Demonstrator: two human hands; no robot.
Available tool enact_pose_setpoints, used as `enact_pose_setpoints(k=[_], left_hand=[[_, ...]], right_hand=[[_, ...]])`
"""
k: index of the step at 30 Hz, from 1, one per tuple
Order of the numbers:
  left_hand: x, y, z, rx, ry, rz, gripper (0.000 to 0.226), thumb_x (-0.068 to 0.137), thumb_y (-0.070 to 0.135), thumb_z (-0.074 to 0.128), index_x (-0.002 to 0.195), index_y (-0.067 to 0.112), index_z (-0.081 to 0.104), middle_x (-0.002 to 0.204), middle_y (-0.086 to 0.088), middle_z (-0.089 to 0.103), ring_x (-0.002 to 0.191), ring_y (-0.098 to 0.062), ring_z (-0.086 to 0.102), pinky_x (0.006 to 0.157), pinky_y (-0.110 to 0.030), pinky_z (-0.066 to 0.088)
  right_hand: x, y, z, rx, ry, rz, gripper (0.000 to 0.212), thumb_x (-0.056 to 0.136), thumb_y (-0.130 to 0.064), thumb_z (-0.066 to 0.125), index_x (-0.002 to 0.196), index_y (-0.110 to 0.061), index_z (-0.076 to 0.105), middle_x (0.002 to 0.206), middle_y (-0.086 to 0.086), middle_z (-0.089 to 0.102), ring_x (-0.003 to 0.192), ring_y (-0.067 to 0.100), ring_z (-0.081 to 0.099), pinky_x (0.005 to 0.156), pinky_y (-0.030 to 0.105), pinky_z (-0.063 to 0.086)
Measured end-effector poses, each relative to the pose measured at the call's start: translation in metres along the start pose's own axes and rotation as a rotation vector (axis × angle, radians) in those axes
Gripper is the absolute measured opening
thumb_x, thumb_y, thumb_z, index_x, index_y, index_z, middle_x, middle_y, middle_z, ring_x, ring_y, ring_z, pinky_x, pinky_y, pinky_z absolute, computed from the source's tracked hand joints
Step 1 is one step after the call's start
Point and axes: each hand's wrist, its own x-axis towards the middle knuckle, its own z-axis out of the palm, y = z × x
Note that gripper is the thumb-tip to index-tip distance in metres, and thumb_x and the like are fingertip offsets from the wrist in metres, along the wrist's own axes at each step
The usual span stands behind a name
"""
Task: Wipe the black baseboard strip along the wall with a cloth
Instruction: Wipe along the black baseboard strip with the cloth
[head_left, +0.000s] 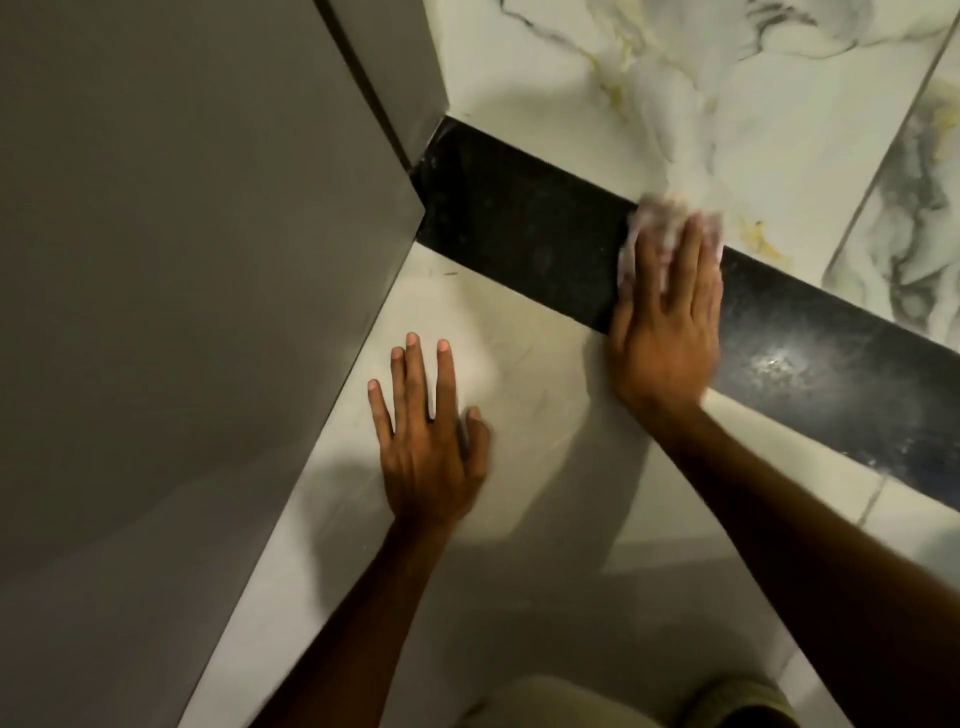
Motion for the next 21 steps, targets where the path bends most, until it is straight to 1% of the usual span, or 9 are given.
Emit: enact_pose_setpoints(k=[2,3,5,7,8,12,16,18,21], left_hand=[[-0.002,-0.001,0.002,-0.001,0.015,0.003,0.068,0.110,0.046,0.035,0.170,0.016,0.035,0.180,-0.015,0.026,0.169,-0.033,0.022,0.138,-0.057,0.016],[-0.002,-0.001,0.003,-0.004,0.020,0.008,0.068,0.110,0.046,0.035,0.171,0.016,0.034,0.181,-0.014,0.026,0.169,-0.032,0.020,0.139,-0.054,0.013],[-0.002,-0.001,0.003,-0.011,0.024,0.013,0.068,0.110,0.045,0.034,0.171,0.015,0.033,0.181,-0.014,0.025,0.170,-0.030,0.019,0.140,-0.051,0.009],[-0.002,0.000,0.001,-0.002,0.028,-0.002,0.068,0.109,0.043,0.037,0.170,0.013,0.035,0.180,-0.014,0.028,0.169,-0.031,0.021,0.140,-0.052,0.013],[-0.001,0.000,0.000,0.006,0.027,-0.011,0.068,0.109,0.042,0.038,0.170,0.012,0.036,0.179,-0.015,0.029,0.168,-0.032,0.023,0.139,-0.054,0.016],[0.000,0.001,-0.002,-0.002,0.005,-0.018,0.068,0.109,0.042,0.035,0.169,0.011,0.036,0.179,-0.015,0.028,0.168,-0.033,0.024,0.138,-0.056,0.018],[-0.002,0.000,0.005,-0.023,0.060,-0.018,0.067,0.109,0.042,0.040,0.168,0.012,0.039,0.179,-0.014,0.030,0.168,-0.032,0.025,0.138,-0.056,0.020],[-0.002,-0.002,0.009,-0.023,0.094,-0.006,0.066,0.108,0.041,0.043,0.168,0.012,0.040,0.178,-0.014,0.032,0.168,-0.031,0.026,0.139,-0.054,0.020],[-0.002,-0.002,0.009,-0.016,0.098,0.004,0.066,0.108,0.040,0.045,0.167,0.011,0.041,0.178,-0.014,0.033,0.168,-0.031,0.027,0.139,-0.054,0.019]], right_hand=[[0.044,-0.043,0.014,0.067,0.018,0.064,0.061,0.117,-0.035,0.025,0.175,-0.020,0.013,0.182,0.019,0.007,0.171,0.036,0.006,0.142,0.050,0.011],[0.057,-0.064,0.020,0.089,-0.009,0.018,0.064,0.115,-0.034,0.027,0.175,-0.018,0.011,0.183,0.019,0.005,0.171,0.035,0.005,0.142,0.050,0.011],[0.059,-0.092,0.026,0.073,-0.093,-0.199,0.067,0.113,-0.035,0.031,0.175,-0.019,0.008,0.183,0.017,0.003,0.172,0.033,0.003,0.143,0.049,0.010],[0.033,-0.089,0.026,0.040,-0.151,-0.399,0.065,0.115,-0.041,0.027,0.175,-0.022,0.011,0.183,0.015,0.005,0.172,0.032,0.005,0.142,0.047,0.009],[0.016,-0.078,0.022,0.021,-0.175,-0.446,0.063,0.116,-0.043,0.026,0.175,-0.023,0.013,0.183,0.014,0.007,0.171,0.032,0.006,0.142,0.048,0.011],[-0.025,-0.027,0.009,-0.008,-0.170,-0.433,0.063,0.115,-0.041,0.029,0.174,-0.022,0.019,0.182,0.017,0.013,0.170,0.035,0.011,0.141,0.054,0.018],[0.044,-0.075,0.020,0.034,-0.086,-0.186,0.066,0.115,-0.041,0.028,0.175,-0.019,0.009,0.183,0.018,0.006,0.171,0.033,0.006,0.142,0.048,0.010],[0.080,-0.111,0.030,0.047,-0.131,-0.246,0.068,0.115,-0.041,0.030,0.175,-0.019,0.006,0.183,0.017,0.003,0.171,0.032,0.004,0.142,0.047,0.007],[0.086,-0.131,0.038,0.031,-0.173,-0.455,0.068,0.115,-0.041,0.029,0.174,-0.020,0.005,0.183,0.015,0.002,0.172,0.031,0.003,0.143,0.047,0.009]])
